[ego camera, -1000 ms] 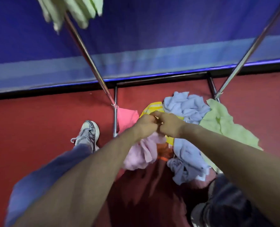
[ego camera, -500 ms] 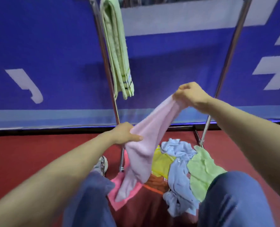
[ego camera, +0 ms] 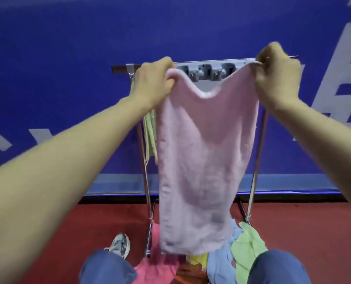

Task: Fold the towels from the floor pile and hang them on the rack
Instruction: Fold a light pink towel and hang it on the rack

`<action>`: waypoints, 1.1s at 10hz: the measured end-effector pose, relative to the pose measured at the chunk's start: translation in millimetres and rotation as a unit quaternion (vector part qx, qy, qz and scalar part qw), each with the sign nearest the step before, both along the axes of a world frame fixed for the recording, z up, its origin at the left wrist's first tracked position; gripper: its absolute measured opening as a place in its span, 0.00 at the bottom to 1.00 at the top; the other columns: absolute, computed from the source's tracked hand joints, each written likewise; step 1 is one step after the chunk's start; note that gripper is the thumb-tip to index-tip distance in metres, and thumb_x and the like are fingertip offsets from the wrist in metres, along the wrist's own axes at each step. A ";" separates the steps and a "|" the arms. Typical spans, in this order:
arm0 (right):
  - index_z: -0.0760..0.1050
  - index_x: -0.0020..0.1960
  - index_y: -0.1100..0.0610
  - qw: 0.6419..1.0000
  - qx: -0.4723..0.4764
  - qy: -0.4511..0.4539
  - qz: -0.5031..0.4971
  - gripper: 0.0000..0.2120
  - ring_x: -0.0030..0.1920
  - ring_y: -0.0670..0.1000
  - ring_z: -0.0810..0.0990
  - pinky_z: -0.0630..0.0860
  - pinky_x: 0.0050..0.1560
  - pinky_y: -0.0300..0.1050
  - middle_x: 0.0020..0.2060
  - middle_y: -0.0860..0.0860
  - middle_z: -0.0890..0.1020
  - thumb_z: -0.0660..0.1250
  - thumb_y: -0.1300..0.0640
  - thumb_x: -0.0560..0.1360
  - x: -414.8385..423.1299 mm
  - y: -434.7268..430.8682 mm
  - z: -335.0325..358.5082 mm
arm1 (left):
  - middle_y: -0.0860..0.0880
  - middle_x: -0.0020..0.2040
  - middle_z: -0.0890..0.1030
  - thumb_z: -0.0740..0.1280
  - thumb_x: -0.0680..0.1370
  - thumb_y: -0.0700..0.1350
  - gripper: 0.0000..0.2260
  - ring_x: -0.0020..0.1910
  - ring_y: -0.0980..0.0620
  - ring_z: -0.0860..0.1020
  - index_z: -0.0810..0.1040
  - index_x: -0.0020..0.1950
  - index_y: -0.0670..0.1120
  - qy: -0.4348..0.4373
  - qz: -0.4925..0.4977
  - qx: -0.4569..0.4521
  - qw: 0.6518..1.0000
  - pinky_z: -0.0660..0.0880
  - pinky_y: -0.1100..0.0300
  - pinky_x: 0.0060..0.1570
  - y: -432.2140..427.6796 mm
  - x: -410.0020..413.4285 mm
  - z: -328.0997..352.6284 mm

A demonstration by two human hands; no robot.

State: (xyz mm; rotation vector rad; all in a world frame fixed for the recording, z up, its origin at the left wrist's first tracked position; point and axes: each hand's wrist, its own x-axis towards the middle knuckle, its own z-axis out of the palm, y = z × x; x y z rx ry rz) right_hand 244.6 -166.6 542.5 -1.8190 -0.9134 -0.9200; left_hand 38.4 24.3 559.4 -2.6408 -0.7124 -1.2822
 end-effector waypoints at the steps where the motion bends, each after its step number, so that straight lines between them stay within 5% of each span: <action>1: 0.74 0.54 0.59 0.956 -0.292 -0.017 -0.009 0.09 0.45 0.61 0.76 0.71 0.41 0.48 0.46 0.60 0.77 0.64 0.60 0.75 -17.7 -10.0 -112.8 | 0.42 0.47 0.80 0.64 0.76 0.45 0.11 0.45 0.38 0.80 0.73 0.59 0.50 0.137 0.028 -0.006 0.990 0.75 0.48 0.37 -10.1 -9.3 -119.8; 2: 0.77 0.57 0.59 0.677 -0.723 0.141 -0.002 0.12 0.56 0.59 0.81 0.79 0.55 0.50 0.55 0.59 0.81 0.64 0.58 0.75 -39.1 -43.3 -241.8 | 0.43 0.58 0.81 0.69 0.74 0.48 0.12 0.56 0.39 0.80 0.75 0.56 0.54 0.608 0.024 -0.185 0.772 0.78 0.48 0.53 -34.8 -57.6 -256.1; 3: 0.74 0.60 0.57 0.773 -0.615 0.157 -0.019 0.12 0.60 0.60 0.79 0.75 0.55 0.49 0.60 0.58 0.79 0.60 0.55 0.78 -28.5 -37.9 -230.4 | 0.43 0.59 0.81 0.69 0.76 0.48 0.10 0.60 0.40 0.78 0.78 0.56 0.49 0.521 -0.004 -0.216 0.826 0.74 0.53 0.53 -25.9 -58.8 -251.5; 4: 0.72 0.57 0.58 0.894 -0.424 0.133 -0.059 0.10 0.53 0.64 0.80 0.77 0.50 0.52 0.53 0.62 0.80 0.61 0.57 0.77 -1.9 -21.2 -150.3 | 0.43 0.56 0.82 0.65 0.79 0.52 0.09 0.55 0.38 0.79 0.76 0.57 0.50 0.301 0.014 -0.155 0.941 0.73 0.51 0.47 -10.5 -39.3 -170.2; 5: 0.70 0.58 0.59 0.971 -0.187 0.142 -0.052 0.09 0.46 0.65 0.75 0.68 0.42 0.52 0.46 0.64 0.76 0.58 0.59 0.79 5.4 -11.6 -63.7 | 0.40 0.47 0.82 0.62 0.81 0.48 0.08 0.44 0.35 0.77 0.75 0.58 0.48 0.000 0.048 -0.099 0.994 0.67 0.50 0.39 -7.6 -24.6 -87.5; 6: 0.70 0.58 0.59 0.998 -0.029 0.047 -0.025 0.09 0.41 0.61 0.70 0.63 0.39 0.52 0.44 0.61 0.72 0.57 0.62 0.78 -12.5 -7.9 -51.1 | 0.43 0.46 0.79 0.61 0.80 0.44 0.08 0.38 0.38 0.74 0.74 0.57 0.47 -0.114 0.048 -0.034 0.992 0.65 0.51 0.36 -16.1 -18.7 -79.4; 7: 0.71 0.63 0.59 0.886 -0.461 -0.033 -0.015 0.16 0.49 0.64 0.78 0.74 0.45 0.54 0.51 0.62 0.78 0.60 0.64 0.76 -28.4 -17.2 -149.0 | 0.43 0.56 0.81 0.63 0.80 0.45 0.09 0.55 0.40 0.79 0.77 0.58 0.48 0.354 0.059 -0.106 0.927 0.72 0.51 0.45 -9.6 -42.6 -182.9; 8: 0.74 0.59 0.55 0.703 -0.696 0.142 0.027 0.11 0.57 0.59 0.79 0.76 0.53 0.48 0.58 0.57 0.80 0.61 0.57 0.78 -41.1 -35.2 -246.5 | 0.41 0.55 0.81 0.67 0.78 0.46 0.05 0.57 0.39 0.78 0.75 0.47 0.45 0.565 0.009 -0.261 0.783 0.73 0.52 0.51 -14.0 -82.7 -277.5; 11: 0.68 0.59 0.58 0.821 -0.545 0.167 0.005 0.12 0.52 0.63 0.78 0.68 0.44 0.49 0.53 0.59 0.78 0.58 0.63 0.76 -31.1 -1.6 -238.0 | 0.47 0.51 0.81 0.68 0.77 0.52 0.07 0.54 0.43 0.78 0.72 0.42 0.54 0.392 0.058 -0.213 0.893 0.68 0.55 0.42 16.8 -68.7 -249.8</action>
